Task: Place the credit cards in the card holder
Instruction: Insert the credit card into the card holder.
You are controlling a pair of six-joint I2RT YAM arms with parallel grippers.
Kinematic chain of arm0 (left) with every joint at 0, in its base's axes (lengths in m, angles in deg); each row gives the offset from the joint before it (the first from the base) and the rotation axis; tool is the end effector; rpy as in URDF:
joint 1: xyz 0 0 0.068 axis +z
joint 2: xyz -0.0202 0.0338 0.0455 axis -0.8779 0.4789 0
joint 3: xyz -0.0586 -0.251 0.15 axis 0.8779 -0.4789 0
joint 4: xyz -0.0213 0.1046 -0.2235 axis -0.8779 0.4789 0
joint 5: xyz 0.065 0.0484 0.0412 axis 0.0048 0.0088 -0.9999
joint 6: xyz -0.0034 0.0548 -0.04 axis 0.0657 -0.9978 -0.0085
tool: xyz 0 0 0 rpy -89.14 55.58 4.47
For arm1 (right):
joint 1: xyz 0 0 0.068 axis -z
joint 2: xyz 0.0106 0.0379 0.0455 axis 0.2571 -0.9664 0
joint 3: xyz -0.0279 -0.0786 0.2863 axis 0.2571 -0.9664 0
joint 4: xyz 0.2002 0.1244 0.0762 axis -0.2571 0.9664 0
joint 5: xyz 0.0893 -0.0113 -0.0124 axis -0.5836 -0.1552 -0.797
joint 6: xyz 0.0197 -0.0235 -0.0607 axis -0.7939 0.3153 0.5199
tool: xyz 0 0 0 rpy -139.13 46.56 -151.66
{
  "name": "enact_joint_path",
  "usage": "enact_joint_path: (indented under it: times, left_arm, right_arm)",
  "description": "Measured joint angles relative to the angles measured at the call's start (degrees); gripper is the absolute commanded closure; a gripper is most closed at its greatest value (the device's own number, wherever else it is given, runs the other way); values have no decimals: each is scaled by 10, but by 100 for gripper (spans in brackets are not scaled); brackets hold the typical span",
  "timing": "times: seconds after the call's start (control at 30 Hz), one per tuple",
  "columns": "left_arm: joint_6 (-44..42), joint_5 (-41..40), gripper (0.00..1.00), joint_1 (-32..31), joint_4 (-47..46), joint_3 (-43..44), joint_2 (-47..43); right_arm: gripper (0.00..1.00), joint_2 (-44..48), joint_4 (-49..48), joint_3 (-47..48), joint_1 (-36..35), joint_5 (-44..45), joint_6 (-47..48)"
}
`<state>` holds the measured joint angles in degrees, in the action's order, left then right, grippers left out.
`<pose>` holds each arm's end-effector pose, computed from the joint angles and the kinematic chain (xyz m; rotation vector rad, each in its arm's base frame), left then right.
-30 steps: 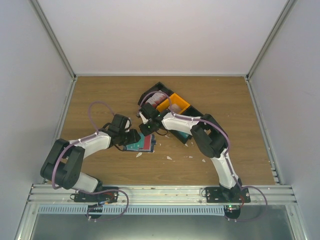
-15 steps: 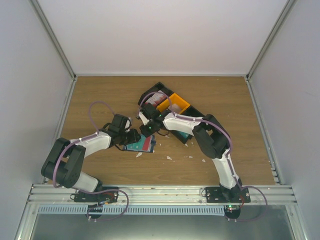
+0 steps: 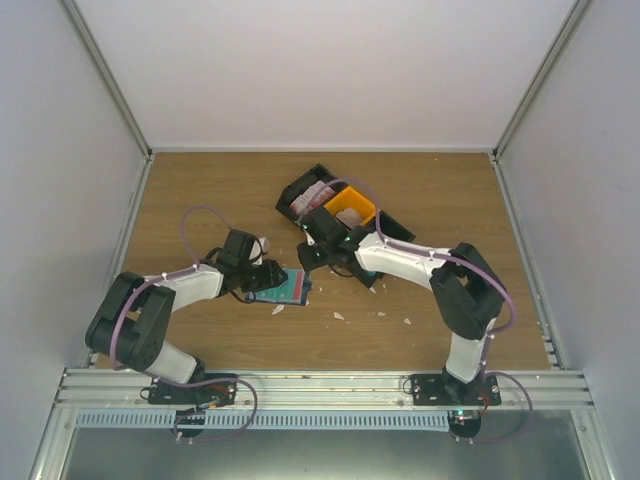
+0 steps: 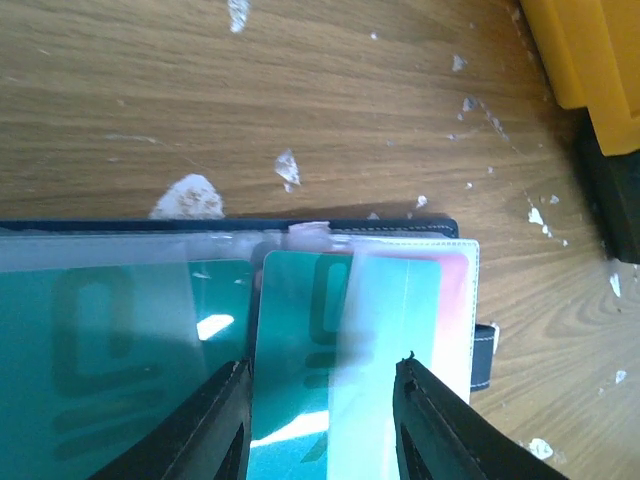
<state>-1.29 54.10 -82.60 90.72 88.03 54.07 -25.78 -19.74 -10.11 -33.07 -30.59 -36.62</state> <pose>0.2329 -0.1120 0.1593 -0.1149 2.6681 -0.8239 0.2719 0.3017 0.2183 -0.4939 2.5345 0.5149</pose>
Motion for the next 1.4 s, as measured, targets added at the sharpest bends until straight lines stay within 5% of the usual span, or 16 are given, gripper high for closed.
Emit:
enact_joint_path:
  times: [0.4,0.83,1.4]
  left_arm:
    - [0,61,59,2,-34,-8,19]
    - [1,126,61,3,-52,-26,24]
    - [1,82,56,2,21,-37,-40]
  right_arm:
    - [72,66,-40,-157,0,-36,-90]
    - [72,100,-96,-194,0,-72,-132]
    - [73,95,-99,-214,-25,-154,-134]
